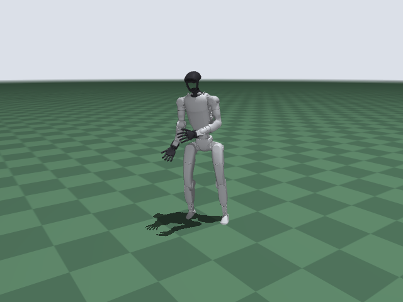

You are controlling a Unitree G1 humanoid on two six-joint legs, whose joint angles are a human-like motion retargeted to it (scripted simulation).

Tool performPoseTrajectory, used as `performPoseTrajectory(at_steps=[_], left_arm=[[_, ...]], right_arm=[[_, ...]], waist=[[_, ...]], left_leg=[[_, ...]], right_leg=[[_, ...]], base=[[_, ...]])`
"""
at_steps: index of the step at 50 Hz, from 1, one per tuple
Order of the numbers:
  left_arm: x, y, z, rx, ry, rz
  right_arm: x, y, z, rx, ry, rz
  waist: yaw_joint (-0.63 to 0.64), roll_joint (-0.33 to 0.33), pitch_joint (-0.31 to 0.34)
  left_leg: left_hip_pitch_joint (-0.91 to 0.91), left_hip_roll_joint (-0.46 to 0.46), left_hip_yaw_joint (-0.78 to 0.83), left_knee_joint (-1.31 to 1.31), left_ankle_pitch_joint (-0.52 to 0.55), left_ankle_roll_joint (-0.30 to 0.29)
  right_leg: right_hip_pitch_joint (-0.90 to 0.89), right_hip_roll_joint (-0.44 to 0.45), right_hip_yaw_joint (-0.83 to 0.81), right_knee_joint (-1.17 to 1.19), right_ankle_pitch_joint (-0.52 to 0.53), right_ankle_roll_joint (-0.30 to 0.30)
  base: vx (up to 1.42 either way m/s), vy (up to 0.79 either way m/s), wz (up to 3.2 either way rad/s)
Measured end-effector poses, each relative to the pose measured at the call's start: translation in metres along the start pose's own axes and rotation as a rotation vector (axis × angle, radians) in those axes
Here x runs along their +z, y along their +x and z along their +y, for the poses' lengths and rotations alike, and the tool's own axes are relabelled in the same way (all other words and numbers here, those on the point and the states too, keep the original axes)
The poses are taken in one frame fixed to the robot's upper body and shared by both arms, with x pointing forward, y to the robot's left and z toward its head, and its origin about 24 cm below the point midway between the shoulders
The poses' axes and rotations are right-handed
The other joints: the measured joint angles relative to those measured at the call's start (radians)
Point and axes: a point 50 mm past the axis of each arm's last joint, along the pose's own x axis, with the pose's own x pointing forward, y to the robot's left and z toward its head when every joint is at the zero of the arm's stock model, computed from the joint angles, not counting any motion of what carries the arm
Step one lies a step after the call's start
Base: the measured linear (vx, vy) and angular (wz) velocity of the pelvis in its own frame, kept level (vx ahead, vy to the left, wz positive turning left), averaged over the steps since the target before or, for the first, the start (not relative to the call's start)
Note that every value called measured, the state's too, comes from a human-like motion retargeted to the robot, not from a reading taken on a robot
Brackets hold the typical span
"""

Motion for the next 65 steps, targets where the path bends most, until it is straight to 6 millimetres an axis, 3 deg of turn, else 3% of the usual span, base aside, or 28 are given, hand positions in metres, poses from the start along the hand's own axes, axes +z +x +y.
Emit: performPoseTrajectory(at_steps=[10,21,41,65], left_arm=[[-0.024,0.0,-0.034,-0.096,0.06,0.131],[-0.045,-0.001,-0.052,-0.101,0.03,0.302],[-0.056,0.004,-0.055,-0.054,-0.078,0.44],[-0.062,-0.001,-0.056,-0.066,-0.132,0.494]], right_arm=[[0.016,0.014,0.014,-0.047,-0.049,-0.037],[0.029,0.023,0.029,-0.084,-0.102,-0.069],[0.031,0.026,0.045,-0.084,-0.154,-0.086],[0.028,0.024,0.039,-0.085,-0.183,-0.083]], waist=[[-0.027,0.015,0.039],[-0.042,0.022,0.081],[-0.043,0.016,0.109],[-0.04,0.006,0.09]], left_leg=[[-0.019,0.012,0.012,0.038,-0.005,-0.001],[-0.04,0.026,0.023,0.051,0.002,-0.003],[-0.046,0.037,0.032,0.026,0.018,0.0],[-0.03,0.025,0.021,0.019,0.019,0.001]], right_leg=[[-0.033,0.013,0.016,0.039,-0.027,-0.007],[-0.068,0.029,0.026,0.058,-0.031,-0.012],[-0.096,0.044,0.032,0.063,-0.027,-0.017],[-0.092,0.032,0.026,0.097,-0.052,-0.025]], base=[[-0.02,-0.06,-0.13],[0.0,0.0,-0.01],[0.0,0.0,0.0],[0.0,0.0,0.0]])
